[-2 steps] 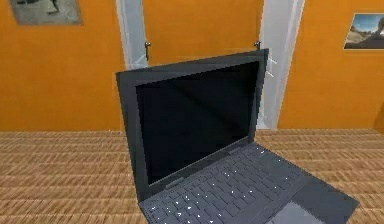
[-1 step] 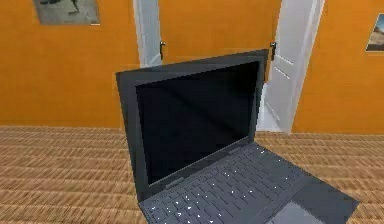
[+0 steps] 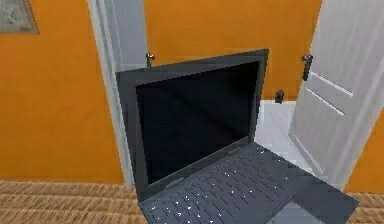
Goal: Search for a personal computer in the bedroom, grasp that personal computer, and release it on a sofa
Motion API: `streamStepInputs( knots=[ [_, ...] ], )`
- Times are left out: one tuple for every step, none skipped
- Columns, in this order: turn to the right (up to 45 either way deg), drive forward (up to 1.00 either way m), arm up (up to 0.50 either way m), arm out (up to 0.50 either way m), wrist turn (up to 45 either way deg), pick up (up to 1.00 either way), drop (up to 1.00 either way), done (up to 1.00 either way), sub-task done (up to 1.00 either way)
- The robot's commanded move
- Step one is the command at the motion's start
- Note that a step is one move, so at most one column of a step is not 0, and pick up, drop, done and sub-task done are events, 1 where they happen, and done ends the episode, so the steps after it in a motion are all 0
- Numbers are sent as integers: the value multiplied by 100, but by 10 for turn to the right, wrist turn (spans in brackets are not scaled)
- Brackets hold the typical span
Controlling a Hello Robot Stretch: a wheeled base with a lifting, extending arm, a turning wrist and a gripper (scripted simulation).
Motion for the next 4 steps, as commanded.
streamStepInputs(
  knots=[
    [0, 100, 0, 0, 0, 0, 0, 0, 0],
    [0, 100, 0, 0, 0, 0, 0, 0, 0],
    [0, 50, 0, 0, 0, 0, 0, 0, 0],
    [-450, 0, 0, 0, 0, 0, 0, 0, 0]
  ],
)
